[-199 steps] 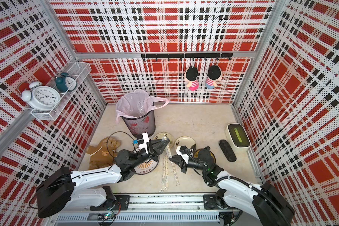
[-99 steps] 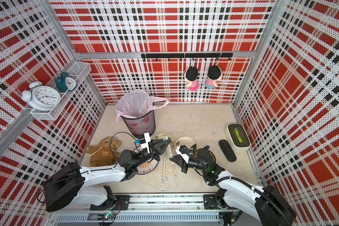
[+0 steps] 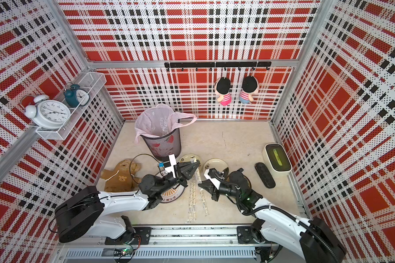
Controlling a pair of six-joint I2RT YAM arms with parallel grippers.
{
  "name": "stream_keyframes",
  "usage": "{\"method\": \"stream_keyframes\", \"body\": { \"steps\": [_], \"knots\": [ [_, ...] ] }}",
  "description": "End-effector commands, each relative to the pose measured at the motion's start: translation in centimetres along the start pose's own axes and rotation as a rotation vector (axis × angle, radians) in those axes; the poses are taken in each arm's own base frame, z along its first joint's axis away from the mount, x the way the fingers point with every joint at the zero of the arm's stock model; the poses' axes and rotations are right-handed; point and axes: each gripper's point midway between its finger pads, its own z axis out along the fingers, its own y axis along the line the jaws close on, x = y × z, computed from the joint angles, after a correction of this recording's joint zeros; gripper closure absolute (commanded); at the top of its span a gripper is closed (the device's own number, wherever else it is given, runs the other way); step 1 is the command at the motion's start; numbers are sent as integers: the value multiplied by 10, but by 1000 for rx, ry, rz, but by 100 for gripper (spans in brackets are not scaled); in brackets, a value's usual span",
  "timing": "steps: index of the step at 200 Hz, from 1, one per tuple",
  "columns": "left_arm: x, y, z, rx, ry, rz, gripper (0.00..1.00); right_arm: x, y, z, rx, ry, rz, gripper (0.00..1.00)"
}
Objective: Remove the packaging of disposable chopsticks
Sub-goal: Remove the packet bag from the disposable chopsticks.
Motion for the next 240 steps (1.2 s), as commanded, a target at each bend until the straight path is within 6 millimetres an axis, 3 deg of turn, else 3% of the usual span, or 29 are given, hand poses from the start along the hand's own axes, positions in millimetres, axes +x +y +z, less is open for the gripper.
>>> {"method": "stream_keyframes", "body": {
  "steps": [1,74,99,120,240],
  "knots": [
    [123,17,-38,-68,428,-89,96,-143,21,-33,-1,-428,-306,100],
    [139,14,-41,-49,471,-103,90,-164,25,-45,24,-496,-353,100],
    [143,15,-42,-55,482,-105,95,-165,26,-46,27,-498,-356,100],
    [146,16,-44,-57,491,-108,91,-165,25,-47,31,-499,-355,100],
    [161,19,-53,-61,530,-125,89,-173,22,-49,57,-513,-345,100]
  ]
}}
